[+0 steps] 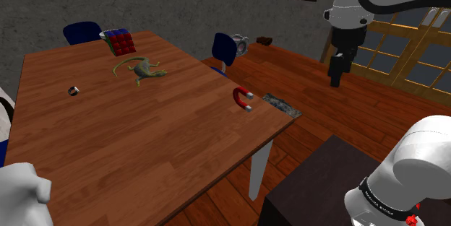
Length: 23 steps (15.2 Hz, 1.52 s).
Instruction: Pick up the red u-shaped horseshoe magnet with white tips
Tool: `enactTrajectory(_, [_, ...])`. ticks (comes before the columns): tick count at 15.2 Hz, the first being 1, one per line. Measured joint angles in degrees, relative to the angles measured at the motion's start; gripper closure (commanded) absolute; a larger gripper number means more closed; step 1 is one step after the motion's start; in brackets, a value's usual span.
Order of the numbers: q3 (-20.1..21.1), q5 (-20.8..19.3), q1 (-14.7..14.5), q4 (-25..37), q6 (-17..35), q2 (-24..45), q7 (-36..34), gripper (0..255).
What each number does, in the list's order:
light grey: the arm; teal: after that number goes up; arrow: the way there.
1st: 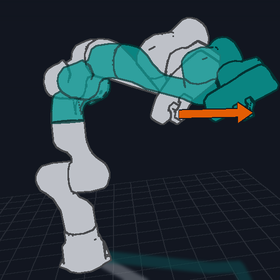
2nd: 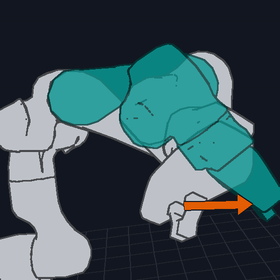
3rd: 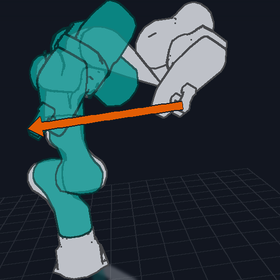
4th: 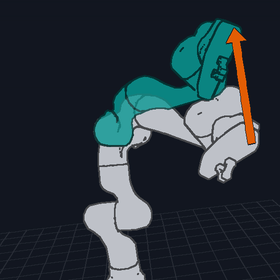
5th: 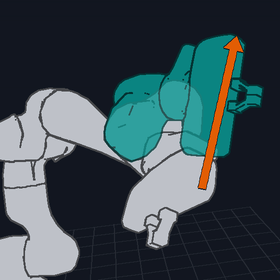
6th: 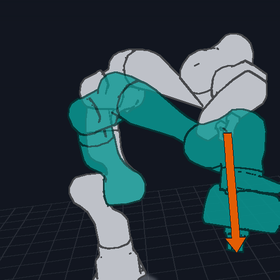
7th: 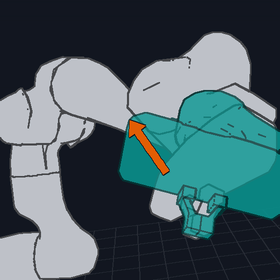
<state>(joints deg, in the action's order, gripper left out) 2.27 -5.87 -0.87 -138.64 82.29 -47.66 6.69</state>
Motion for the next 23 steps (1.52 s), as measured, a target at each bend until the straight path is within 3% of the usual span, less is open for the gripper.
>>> enactTrajectory(3, [0.1, 0.4, 0.0, 0.1, 2.3, 2.2, -0.6, 0])
enactTrajectory(11, [1.8, 3.1, -0.2, 1.5, 16.3, 15.7, -4.9, 0])
enactTrajectory(23, [3.9, 4.8, -0.5, 14.8, 31.7, 40.7, -10.4, 0])
